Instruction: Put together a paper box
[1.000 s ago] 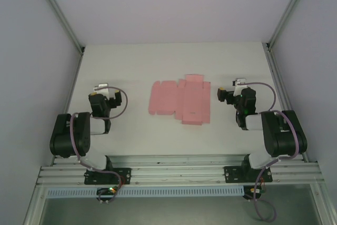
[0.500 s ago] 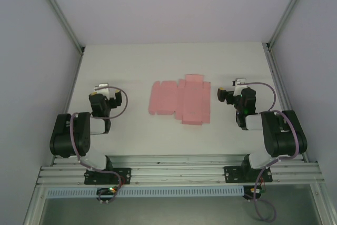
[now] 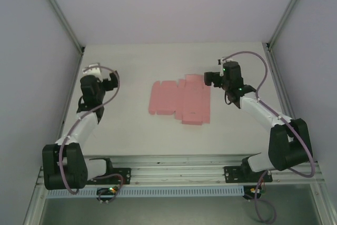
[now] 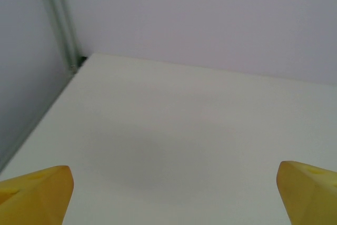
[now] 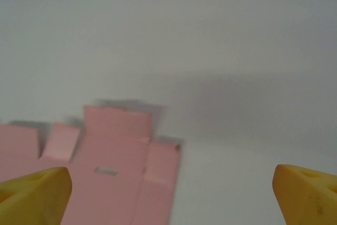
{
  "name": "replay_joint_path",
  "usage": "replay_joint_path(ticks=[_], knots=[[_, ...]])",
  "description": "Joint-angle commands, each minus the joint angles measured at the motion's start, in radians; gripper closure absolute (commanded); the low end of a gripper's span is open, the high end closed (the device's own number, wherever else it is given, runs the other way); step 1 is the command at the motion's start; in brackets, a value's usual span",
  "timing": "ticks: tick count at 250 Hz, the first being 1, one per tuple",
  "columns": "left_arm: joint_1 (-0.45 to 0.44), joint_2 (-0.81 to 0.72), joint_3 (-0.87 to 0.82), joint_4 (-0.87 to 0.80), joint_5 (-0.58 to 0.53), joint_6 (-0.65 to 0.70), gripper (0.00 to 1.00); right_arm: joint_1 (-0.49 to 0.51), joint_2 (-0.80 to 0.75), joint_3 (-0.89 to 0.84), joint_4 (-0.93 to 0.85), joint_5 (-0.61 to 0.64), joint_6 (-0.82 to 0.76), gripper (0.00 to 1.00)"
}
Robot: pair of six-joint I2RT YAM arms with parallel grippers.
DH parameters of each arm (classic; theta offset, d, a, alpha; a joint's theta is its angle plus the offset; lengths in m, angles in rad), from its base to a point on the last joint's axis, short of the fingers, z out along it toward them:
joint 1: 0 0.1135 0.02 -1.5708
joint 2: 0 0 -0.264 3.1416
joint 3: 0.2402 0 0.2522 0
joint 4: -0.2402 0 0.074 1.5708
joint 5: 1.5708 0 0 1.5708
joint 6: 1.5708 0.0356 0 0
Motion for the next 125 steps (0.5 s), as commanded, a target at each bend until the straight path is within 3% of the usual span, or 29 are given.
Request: replay_joint_path(ticks=[1,23,56,85,125], knots=[[-0.082,0.074,0.087,-0.275,0.132,-0.173,0.00,0.070,0.086,0.064,-0.283,-0.032,0.164,0.07],[-0.168,0.155,0.169,-0.347,0.122,-0.225,0.00,0.126,0.178,0.139,-0.378,-0.021,0.202,0.16],[-0.245,0.320,0.330,-0.500,0.156,-0.271,0.00,0.144,0.302,0.217,-0.426,-0.056,0.263,0.38],[-0.266,0.479,0.474,-0.645,0.274,-0.288,0.00,0.143,0.369,0.235,-0.392,-0.054,0.280,0.42],[-0.278,0.587,0.536,-0.684,0.340,-0.288,0.00,0.140,0.444,0.259,-0.405,-0.081,0.291,0.47]])
